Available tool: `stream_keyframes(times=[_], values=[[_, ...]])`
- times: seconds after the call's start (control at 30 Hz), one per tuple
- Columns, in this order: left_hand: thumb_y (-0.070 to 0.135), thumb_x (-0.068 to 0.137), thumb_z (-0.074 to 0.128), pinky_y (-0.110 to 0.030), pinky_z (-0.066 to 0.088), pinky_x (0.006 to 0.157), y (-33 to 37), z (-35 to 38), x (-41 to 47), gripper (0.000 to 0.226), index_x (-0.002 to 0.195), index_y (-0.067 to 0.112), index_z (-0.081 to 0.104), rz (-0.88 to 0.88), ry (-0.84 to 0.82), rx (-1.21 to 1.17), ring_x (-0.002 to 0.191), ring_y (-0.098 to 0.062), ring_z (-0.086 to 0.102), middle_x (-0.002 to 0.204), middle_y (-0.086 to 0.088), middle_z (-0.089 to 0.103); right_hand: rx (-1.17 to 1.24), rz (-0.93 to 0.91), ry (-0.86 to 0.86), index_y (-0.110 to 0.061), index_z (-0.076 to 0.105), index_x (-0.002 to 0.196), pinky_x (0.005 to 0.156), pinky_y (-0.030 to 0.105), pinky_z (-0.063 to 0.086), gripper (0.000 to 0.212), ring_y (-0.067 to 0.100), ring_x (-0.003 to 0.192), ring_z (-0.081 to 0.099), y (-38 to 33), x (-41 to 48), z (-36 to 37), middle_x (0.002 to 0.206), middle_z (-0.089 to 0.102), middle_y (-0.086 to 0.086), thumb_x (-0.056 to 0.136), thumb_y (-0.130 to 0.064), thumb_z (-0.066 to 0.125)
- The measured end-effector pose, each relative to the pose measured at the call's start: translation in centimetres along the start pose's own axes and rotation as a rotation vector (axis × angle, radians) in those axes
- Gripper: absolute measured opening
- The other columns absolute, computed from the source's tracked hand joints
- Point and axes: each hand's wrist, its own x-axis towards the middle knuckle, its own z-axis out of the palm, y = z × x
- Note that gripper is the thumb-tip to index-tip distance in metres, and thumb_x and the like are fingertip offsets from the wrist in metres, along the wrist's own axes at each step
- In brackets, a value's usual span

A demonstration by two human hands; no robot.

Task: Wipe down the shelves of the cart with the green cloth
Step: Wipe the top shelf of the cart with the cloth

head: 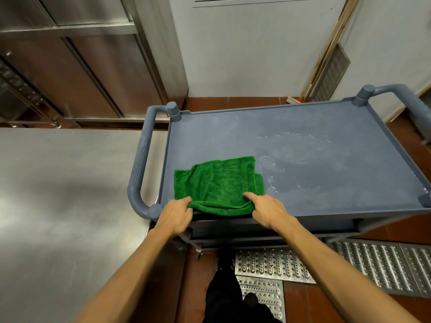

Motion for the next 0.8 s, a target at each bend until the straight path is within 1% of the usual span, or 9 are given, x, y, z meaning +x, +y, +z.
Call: stream_keyframes(times=[0.07, 0.17, 0.37, 0.5, 0.57, 0.6, 0.7, 0.73, 0.8], values=[[0.011, 0.091, 0.043, -0.041, 0.042, 0.067, 0.4, -0.2, -0.3, 0.012, 0.083, 0.005, 0.048, -0.028, 0.034, -0.037, 0.075, -0.038, 0.055, 0.074, -0.015, 0.056, 0.051, 0.012, 0.014, -0.038, 0.035, 0.147, 0.077, 0.036, 0.047, 0.077, 0.037, 0.104, 0.059, 0.2, -0.3, -0.2, 0.124, 0.061, 0.019, 0.079, -0.002, 0.040], [0.012, 0.093, 0.043, -0.038, 0.037, 0.064, 0.8, -0.4, -0.4, 0.012, 0.082, 0.007, 0.048, -0.014, 0.013, -0.034, 0.072, -0.034, 0.052, 0.072, -0.012, 0.054, 0.072, 0.002, 0.035, -0.040, 0.040, 0.145, 0.081, 0.036, 0.049, 0.078, 0.037, 0.106, 0.059, 0.8, -0.7, -0.5, 0.126, 0.061, 0.019, 0.077, -0.001, 0.040], [0.012, 0.094, 0.042, -0.035, 0.033, 0.065, 1.1, -0.3, -0.8, 0.016, 0.079, 0.015, 0.047, -0.024, -0.022, -0.076, 0.072, -0.028, 0.052, 0.072, -0.004, 0.053, 0.078, -0.028, 0.027, -0.038, 0.045, 0.141, 0.081, 0.036, 0.048, 0.075, 0.036, 0.107, 0.059, 1.7, -1.1, -1.0, 0.128, 0.061, 0.017, 0.075, -0.003, 0.039], [0.015, 0.094, 0.041, -0.036, 0.040, 0.067, 0.9, -0.1, -1.0, 0.018, 0.077, 0.017, 0.046, -0.068, -0.067, -0.092, 0.079, -0.030, 0.056, 0.078, -0.006, 0.058, 0.079, -0.043, -0.063, -0.028, 0.039, 0.148, 0.093, 0.038, 0.048, 0.076, 0.035, 0.122, 0.054, 2.1, -1.0, -1.1, 0.144, 0.051, 0.015, 0.074, -0.007, 0.038], [0.018, 0.093, 0.040, -0.039, 0.048, 0.075, 0.9, -0.2, -1.1, 0.014, 0.085, 0.016, 0.052, -0.090, -0.099, -0.079, 0.086, -0.033, 0.059, 0.089, -0.010, 0.064, 0.073, -0.045, -0.140, -0.024, 0.033, 0.151, 0.104, 0.040, 0.044, 0.078, 0.033, 0.132, 0.046, 2.2, -1.0, -0.9, 0.151, 0.043, 0.013, 0.075, -0.008, 0.038], [0.019, 0.092, 0.040, -0.040, 0.050, 0.079, 0.9, -0.2, -1.2, 0.017, 0.094, 0.017, 0.056, -0.096, -0.113, -0.071, 0.091, -0.034, 0.060, 0.097, -0.012, 0.067, 0.083, -0.041, -0.180, -0.024, 0.030, 0.152, 0.108, 0.040, 0.041, 0.079, 0.032, 0.136, 0.043, 2.2, -0.9, -0.9, 0.154, 0.040, 0.011, 0.076, -0.009, 0.038], [0.024, 0.090, 0.040, -0.042, 0.051, 0.095, 1.0, -0.1, -1.4, 0.045, 0.131, 0.035, 0.056, -0.105, -0.162, -0.049, 0.114, -0.033, 0.060, 0.128, -0.012, 0.064, 0.131, -0.021, -0.286, -0.023, 0.027, 0.154, 0.114, 0.036, 0.035, 0.079, 0.028, 0.140, 0.038, 2.5, -0.8, -0.7, 0.157, 0.035, 0.008, 0.077, -0.009, 0.037], [0.026, 0.089, 0.039, -0.042, 0.048, 0.101, 1.1, -0.1, -1.3, 0.051, 0.136, 0.039, 0.053, -0.103, -0.190, -0.039, 0.122, -0.032, 0.057, 0.137, -0.011, 0.060, 0.130, -0.018, -0.314, -0.022, 0.030, 0.153, 0.114, 0.036, 0.035, 0.077, 0.027, 0.140, 0.038, 2.5, -0.7, -0.7, 0.156, 0.036, 0.008, 0.078, -0.009, 0.038], [0.026, 0.090, 0.038, -0.043, 0.043, 0.109, 1.2, 0.1, -1.2, 0.053, 0.140, 0.039, 0.052, -0.096, -0.241, -0.010, 0.132, -0.030, 0.051, 0.146, -0.009, 0.053, 0.122, -0.016, -0.356, -0.018, 0.044, 0.146, 0.111, 0.034, 0.038, 0.068, 0.027, 0.134, 0.045, 2.6, -0.6, -0.8, 0.150, 0.046, 0.009, 0.079, -0.009, 0.038]])
